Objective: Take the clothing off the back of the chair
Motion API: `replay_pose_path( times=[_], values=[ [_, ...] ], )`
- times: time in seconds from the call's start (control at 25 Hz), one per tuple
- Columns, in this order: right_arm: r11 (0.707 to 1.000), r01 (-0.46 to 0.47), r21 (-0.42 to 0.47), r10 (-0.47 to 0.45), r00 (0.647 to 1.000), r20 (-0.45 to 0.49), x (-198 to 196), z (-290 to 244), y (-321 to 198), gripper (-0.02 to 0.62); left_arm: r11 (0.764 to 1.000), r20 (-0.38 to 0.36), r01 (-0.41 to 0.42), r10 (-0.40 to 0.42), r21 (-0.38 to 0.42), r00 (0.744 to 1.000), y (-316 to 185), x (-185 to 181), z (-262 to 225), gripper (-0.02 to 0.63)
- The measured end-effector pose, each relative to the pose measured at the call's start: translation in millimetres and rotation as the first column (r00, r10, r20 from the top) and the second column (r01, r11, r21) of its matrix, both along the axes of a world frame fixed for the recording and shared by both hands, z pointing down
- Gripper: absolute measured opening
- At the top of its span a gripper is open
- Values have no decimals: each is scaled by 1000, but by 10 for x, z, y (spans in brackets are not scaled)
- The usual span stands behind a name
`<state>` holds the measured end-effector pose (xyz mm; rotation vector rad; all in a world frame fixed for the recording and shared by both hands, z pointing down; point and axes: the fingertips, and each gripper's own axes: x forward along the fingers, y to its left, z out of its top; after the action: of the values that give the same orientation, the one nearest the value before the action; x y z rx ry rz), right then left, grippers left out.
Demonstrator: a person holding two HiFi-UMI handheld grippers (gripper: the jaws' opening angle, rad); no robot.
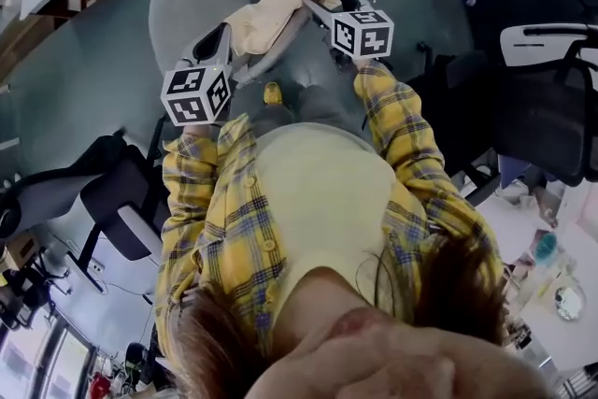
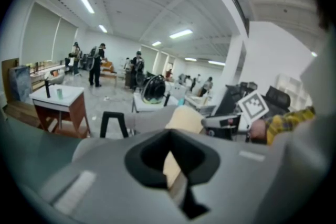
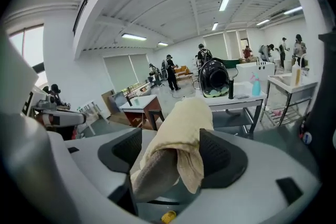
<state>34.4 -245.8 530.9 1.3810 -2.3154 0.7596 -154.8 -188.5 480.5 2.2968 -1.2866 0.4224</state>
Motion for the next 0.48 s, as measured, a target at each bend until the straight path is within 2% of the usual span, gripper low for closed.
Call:
replay_pose_path(
  times=[0.08, 0.28, 0.48],
  values=[
    [1000, -20, -7, 20, 1000, 23, 21, 5, -47, 299, 1000, -2, -5, 5, -2, 1000, -16, 27, 2, 5],
    [999, -44, -3, 44, 999, -2, 192, 16, -130, 298, 1000, -9, 19, -19, -12, 1000, -93, -12, 24, 5],
    [999, -9, -45, 10, 1000, 14, 97, 78, -276, 302, 999, -21, 44, -45, -30, 999, -193, 77, 79, 5]
  ],
)
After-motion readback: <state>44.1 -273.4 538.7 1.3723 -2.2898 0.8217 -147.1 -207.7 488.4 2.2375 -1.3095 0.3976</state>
